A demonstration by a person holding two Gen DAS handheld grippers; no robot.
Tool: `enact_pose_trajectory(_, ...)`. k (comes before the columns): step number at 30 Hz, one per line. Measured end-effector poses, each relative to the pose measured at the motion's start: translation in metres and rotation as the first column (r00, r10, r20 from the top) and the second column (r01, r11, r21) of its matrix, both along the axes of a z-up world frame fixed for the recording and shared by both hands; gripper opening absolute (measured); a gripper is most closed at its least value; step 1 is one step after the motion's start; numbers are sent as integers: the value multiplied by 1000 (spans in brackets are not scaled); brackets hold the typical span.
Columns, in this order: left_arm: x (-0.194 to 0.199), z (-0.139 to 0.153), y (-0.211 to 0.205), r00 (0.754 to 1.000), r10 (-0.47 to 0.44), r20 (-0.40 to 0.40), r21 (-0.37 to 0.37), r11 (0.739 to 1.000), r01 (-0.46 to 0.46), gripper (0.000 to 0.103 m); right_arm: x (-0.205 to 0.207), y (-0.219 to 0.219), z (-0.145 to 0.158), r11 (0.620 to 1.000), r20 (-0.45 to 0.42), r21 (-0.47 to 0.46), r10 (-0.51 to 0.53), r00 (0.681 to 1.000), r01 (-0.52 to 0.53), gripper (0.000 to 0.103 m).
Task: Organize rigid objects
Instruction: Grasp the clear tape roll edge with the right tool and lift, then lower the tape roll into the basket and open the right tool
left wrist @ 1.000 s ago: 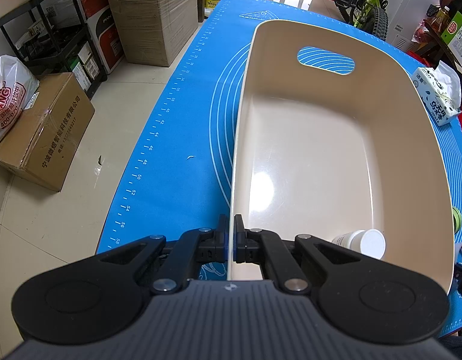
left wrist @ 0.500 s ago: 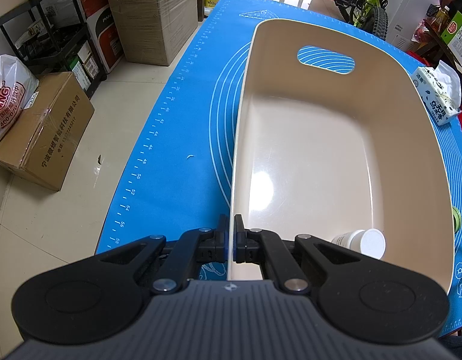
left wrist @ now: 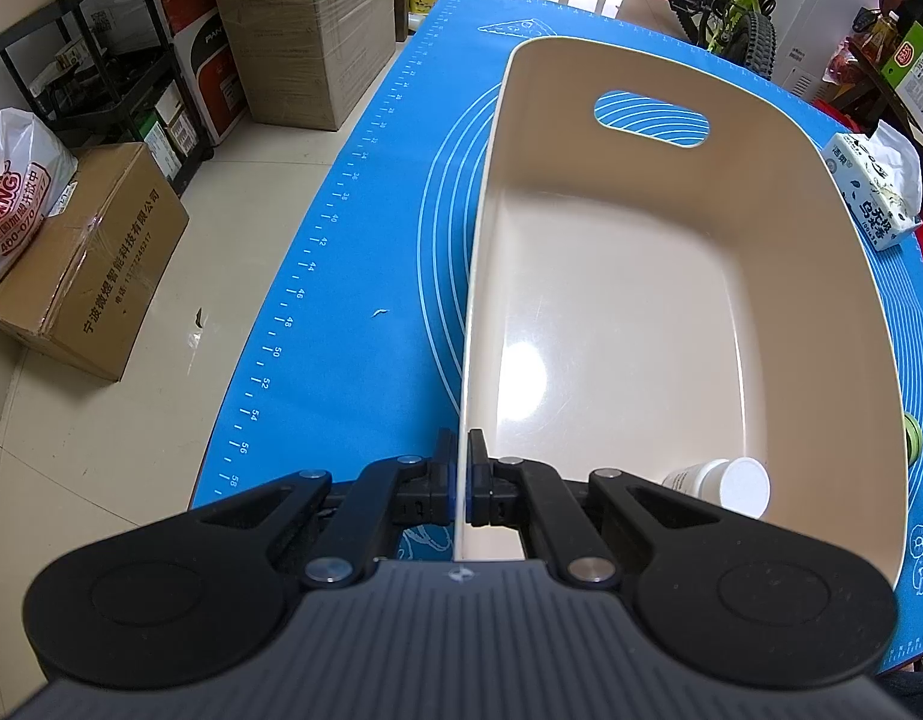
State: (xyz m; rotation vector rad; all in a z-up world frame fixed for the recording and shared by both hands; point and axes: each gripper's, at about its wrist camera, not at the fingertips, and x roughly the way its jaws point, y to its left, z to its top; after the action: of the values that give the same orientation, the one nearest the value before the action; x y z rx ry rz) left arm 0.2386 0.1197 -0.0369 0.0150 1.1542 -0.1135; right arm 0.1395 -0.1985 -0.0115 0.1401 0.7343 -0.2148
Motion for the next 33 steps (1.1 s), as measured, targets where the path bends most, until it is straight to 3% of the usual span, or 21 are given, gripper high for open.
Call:
enact_pose_trajectory(13, 0, 0, 0, 1000, 0, 0, 1, 1000, 0, 4, 47, 60, 36, 990, 120, 26, 138, 983, -142, 16)
enact_pose_trajectory(24, 1, -1, 2, 1000, -3, -2, 3, 1000, 3, 3, 94, 132, 21, 955, 57, 108, 271, 961, -276, 16)
enact_pose_trajectory(33, 2, -1, 2, 1000, -5, -6, 1, 1000, 5, 3, 110, 182, -4, 926, -57, 77, 375, 925, -371, 17)
